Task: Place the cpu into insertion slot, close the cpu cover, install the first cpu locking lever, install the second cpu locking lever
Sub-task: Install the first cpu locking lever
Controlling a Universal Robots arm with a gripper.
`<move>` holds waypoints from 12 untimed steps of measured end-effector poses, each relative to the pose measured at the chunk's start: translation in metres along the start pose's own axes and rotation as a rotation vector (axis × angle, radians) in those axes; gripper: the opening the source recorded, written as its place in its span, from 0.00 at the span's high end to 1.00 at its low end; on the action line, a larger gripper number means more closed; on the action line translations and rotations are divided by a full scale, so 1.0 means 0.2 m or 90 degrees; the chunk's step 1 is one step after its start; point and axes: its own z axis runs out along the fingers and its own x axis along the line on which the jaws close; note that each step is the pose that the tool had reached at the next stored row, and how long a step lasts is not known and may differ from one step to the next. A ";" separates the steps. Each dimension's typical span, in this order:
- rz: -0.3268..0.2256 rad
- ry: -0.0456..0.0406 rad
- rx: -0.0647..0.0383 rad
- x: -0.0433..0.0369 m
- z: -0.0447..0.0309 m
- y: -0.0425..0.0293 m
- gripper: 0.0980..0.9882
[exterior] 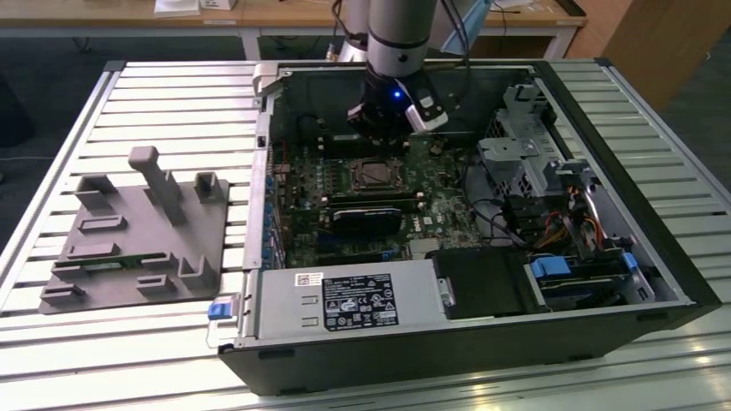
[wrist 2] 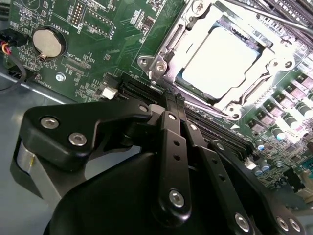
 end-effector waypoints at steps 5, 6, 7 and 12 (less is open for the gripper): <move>0.000 0.0000 0.005 -0.001 0.009 -0.001 0.99; 0.000 0.0000 0.007 -0.001 0.009 -0.001 0.99; 0.000 0.0000 0.008 -0.001 0.010 -0.001 0.99; 0.000 0.0002 0.017 -0.003 0.013 0.002 0.99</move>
